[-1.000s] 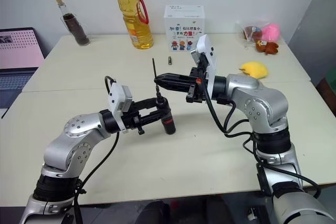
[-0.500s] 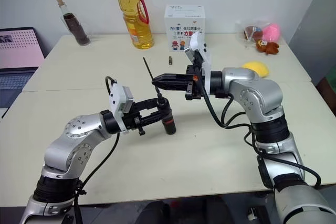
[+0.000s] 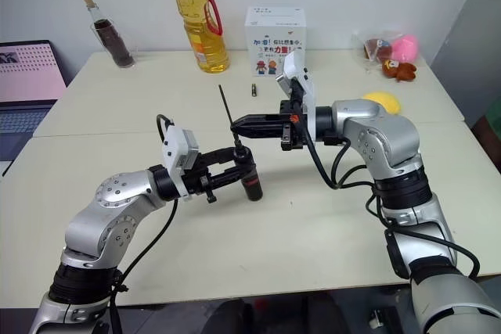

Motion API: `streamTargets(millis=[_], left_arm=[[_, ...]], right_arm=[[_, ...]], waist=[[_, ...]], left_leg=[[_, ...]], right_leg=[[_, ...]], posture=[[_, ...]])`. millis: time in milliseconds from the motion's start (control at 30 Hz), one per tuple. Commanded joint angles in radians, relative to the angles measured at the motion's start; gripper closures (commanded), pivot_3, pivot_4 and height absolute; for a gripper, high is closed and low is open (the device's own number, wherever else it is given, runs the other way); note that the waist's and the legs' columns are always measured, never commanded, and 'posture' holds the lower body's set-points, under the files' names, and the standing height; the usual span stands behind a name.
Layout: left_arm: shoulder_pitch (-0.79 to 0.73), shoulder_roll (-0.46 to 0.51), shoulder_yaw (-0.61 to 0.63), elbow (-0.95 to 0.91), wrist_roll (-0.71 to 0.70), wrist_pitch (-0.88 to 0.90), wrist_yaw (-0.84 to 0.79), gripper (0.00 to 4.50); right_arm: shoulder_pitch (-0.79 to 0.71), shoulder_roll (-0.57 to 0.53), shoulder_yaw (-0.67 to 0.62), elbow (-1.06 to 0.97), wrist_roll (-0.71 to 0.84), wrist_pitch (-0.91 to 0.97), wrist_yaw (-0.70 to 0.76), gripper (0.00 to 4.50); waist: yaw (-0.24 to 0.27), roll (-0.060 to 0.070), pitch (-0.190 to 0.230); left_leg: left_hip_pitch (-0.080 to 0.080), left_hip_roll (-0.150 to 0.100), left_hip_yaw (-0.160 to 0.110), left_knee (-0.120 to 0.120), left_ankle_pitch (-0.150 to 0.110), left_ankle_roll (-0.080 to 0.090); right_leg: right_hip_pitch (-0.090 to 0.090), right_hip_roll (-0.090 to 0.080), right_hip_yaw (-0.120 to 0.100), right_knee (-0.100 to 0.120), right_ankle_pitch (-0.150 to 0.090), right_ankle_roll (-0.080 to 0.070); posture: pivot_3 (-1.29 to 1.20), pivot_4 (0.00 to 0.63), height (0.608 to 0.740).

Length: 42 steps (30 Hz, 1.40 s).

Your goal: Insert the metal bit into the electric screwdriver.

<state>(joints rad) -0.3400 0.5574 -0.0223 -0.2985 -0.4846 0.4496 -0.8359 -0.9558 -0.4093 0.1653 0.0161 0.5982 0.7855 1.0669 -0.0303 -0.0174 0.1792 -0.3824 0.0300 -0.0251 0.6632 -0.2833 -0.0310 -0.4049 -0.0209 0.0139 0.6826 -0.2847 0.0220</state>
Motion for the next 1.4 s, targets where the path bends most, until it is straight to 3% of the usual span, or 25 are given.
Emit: streamTargets(millis=[33, 833, 1100, 1400], left_arm=[[0.016, 0.02, -0.02, 0.012, 0.025, 0.022, -0.003, 2.86], [0.012, 0.025, -0.018, 0.018, 0.027, 0.015, -0.002, 2.86], [0.006, 0.026, -0.018, 0.031, 0.029, 0.008, -0.008, 2.86], [-0.045, 0.062, 0.0, 0.068, 0.025, 0.011, -0.043, 2.86]], right_arm=[[0.01, -0.008, 0.007, -0.011, -0.021, -0.018, 0.006, 4.44], [0.027, -0.021, 0.045, 0.041, -0.096, -0.105, 0.068, 4.44], [-0.007, -0.048, 0.005, 0.036, -0.054, -0.048, 0.087, 2.88], [0.076, -0.155, -0.133, -0.159, 0.063, 0.107, 0.022, 0.84]], waist=[[0.0, 0.0, 0.0], [0.0, 0.0, 0.0], [0.001, 0.0, 0.0], [0.0, 0.0, 0.0]], left_leg=[[0.0, 0.0, 0.0, 0.0, 0.0, 0.0], [0.0, 0.0, 0.0, 0.0, 0.0, 0.0], [0.0, 0.0, 0.0, 0.0, 0.0, 0.0], [0.0, 0.0, 0.0, 0.0, 0.0, 0.0]], right_leg=[[0.0, 0.0, 0.0, 0.0, 0.0, 0.0], [0.0, 0.0, 0.0, 0.0, 0.0, 0.0], [0.0, 0.0, 0.0, 0.0, 0.0, 0.0], [0.0, 0.0, 0.0, 0.0, 0.0, 0.0]], posture=[[0.0, 0.15, 0.74], [0.0, 0.15, 0.74], [0.0, 0.15, 0.74], [0.0, 0.15, 0.74]])
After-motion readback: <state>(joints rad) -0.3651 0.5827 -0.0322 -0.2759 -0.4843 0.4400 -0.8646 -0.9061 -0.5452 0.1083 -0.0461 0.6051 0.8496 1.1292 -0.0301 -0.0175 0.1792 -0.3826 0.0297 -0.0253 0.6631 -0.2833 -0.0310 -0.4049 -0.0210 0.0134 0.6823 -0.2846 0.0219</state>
